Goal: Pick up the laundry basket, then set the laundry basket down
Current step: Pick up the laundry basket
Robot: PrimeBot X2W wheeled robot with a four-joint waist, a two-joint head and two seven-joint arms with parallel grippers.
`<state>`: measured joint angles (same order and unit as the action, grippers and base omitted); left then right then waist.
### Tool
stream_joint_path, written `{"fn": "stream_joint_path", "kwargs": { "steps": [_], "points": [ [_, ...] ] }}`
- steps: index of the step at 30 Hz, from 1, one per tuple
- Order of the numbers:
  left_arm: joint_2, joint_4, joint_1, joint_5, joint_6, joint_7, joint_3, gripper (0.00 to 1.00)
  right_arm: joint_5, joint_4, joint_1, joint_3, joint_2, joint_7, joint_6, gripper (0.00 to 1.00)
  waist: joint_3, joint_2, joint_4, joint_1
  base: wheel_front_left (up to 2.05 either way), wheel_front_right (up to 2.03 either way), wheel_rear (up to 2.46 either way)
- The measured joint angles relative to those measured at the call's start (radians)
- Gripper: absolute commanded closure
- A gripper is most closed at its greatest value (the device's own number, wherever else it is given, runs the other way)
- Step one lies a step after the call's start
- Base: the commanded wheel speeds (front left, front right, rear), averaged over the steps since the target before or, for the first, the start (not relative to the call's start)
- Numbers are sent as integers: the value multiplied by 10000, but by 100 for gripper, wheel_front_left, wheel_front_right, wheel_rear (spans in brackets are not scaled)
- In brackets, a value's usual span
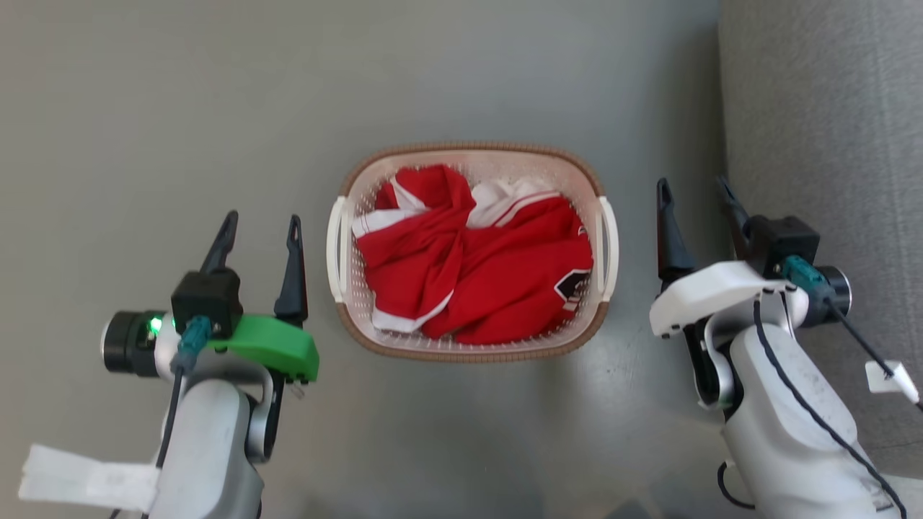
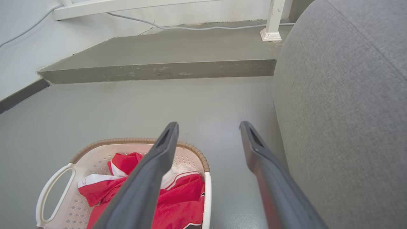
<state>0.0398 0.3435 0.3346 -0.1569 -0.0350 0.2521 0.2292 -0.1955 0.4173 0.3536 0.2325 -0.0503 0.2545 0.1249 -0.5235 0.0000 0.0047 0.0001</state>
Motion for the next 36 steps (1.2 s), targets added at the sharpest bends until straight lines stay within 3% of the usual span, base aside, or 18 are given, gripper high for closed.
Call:
{"fn": "stream_joint_path", "kwargs": {
  "steps": [12,28,36],
  "points": [
    [-69,1430,1476,-104,8,-2,249,0,-385,1164,1364,-165,-69,0,0,0,-1566,0,122,1,0,0,0],
    [-150,2449,3407,-581,320,0,1045,0,-612,1831,2830,-132,-115,0,0,0,-3739,0,280,2,0,0,0],
    [-159,3020,3654,-692,437,0,1354,0,-857,2234,2959,125,-119,0,-2,0,-4129,0,311,1,0,0,0]
  ]
}}
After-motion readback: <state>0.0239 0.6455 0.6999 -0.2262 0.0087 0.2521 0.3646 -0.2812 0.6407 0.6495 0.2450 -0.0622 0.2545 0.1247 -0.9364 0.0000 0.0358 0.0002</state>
